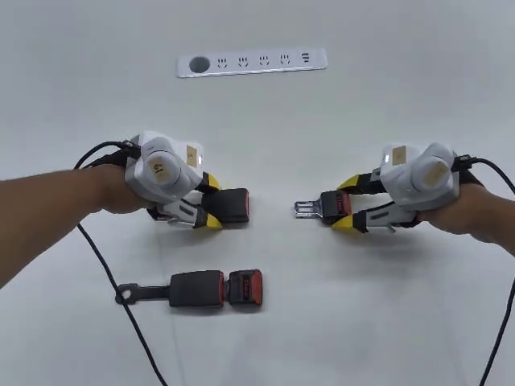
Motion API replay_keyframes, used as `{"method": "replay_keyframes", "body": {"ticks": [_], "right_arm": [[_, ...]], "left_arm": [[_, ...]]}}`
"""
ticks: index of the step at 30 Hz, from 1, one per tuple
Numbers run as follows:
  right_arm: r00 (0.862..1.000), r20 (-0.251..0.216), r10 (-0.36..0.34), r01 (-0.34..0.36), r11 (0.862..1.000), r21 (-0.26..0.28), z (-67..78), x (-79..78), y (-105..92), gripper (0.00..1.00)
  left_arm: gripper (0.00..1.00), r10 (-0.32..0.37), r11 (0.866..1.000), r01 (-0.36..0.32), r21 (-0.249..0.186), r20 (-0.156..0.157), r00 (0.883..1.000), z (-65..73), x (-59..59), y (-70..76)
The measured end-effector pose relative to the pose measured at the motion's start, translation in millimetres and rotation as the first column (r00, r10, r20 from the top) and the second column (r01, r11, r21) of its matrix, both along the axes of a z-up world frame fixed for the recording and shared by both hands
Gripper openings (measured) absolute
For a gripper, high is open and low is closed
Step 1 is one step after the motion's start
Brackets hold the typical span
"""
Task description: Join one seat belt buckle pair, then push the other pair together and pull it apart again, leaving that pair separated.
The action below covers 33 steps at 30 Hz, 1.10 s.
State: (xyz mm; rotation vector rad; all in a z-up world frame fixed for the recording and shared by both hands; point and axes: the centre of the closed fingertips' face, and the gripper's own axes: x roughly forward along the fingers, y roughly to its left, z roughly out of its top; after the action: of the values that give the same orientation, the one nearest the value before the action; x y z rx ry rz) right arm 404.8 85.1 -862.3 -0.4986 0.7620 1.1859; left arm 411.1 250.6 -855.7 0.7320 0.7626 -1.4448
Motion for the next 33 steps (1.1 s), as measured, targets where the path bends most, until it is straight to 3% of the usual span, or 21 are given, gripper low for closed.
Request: {"method": "replay_keyframes", "body": {"ticks": [13,28,29,31,32,33], "right_arm": [[1.0,-0.001,-0.019,0.019,1.0,-0.01,4.6,-12.2,-27.1,0.37],[1.0,0.01,-0.01,0.01,0.999,-0.033,7.6,-21.1,-41.3,0.38],[1.0,0.006,-0.012,0.012,0.999,-0.031,7.7,-19.9,-41.5,0.38],[0.999,0.05,0.021,-0.018,0.997,-0.076,6.4,-19.5,-44.2,0.41],[0.999,0.054,-0.006,0.009,0.998,-0.057,8.9,-19.5,-41.7,0.45],[0.998,0.053,-0.019,0.022,0.999,-0.046,10.6,-18.9,-40.8,0.53]], "left_arm": [[0.34,-0.003,1.0,0.003,0.008,0.001,1.0,0.4,-0.3,-0.2],[0.34,-0.005,1.0,0.005,0.001,0.002,1.0,0.4,0.4,-0.7],[0.35,-0.004,1.0,0.004,0.007,-0.003,1.0,0.5,0.5,-1.1],[0.39,-0.017,1.0,0.018,0.024,-0.025,1.0,0.3,-2.9,0.1],[0.43,0.011,1.0,-0.011,0.009,-0.07,0.997,1.5,-8.9,-1.8],[0.48,0.032,0.999,-0.032,-0.002,-0.092,0.995,2.7,-10.9,-3.5]]}}
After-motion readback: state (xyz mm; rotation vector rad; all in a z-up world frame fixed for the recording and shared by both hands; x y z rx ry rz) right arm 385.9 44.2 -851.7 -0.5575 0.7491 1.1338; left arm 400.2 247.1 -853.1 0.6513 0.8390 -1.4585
